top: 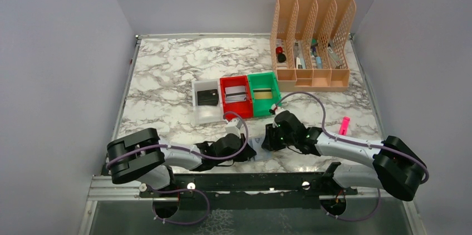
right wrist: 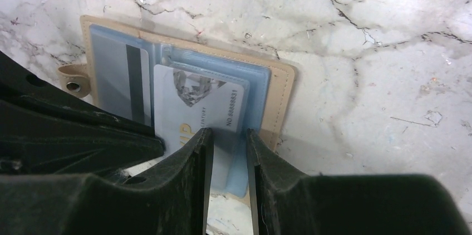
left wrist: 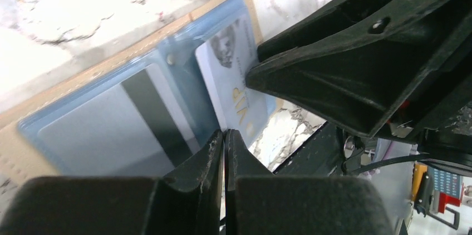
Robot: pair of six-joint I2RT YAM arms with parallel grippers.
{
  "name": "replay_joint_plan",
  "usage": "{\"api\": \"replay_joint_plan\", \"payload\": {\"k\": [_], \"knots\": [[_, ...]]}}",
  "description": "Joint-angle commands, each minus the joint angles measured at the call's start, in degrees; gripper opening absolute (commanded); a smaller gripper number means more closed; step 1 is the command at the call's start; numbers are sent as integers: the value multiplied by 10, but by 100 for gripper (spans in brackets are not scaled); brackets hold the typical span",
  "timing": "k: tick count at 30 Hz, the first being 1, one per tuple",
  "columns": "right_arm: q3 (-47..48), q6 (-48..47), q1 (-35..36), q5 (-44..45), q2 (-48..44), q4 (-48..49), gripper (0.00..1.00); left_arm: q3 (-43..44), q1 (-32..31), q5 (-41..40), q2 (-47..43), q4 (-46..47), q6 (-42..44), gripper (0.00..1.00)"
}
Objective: Take the credit cards out of the card holder
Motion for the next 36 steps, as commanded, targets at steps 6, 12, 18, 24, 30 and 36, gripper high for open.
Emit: {"api": "replay_joint_plan", "payload": {"k": [6,12,18,24,30,36], "knots": [[6,-12,1,2,29,-23,26,-46,-7,-64,-57,15,-27,6],[5,-7,1,2,36,-22,20,-44,-7,-58,-56,14,-19,6],[12,-3,1,26,29,-35,18,-61,-7,-70,-77,13,-25,14],[22,-8,1,19,39,-33,17,-55,-7,-58,-76,15,-7,23],[21,-7,1,11,40,-26,18,-33,-6,-41,-43,15,-9,31],[19,-5,1,9,41,-25,18,-46,-5,-59,-49,15,-29,28]]}}
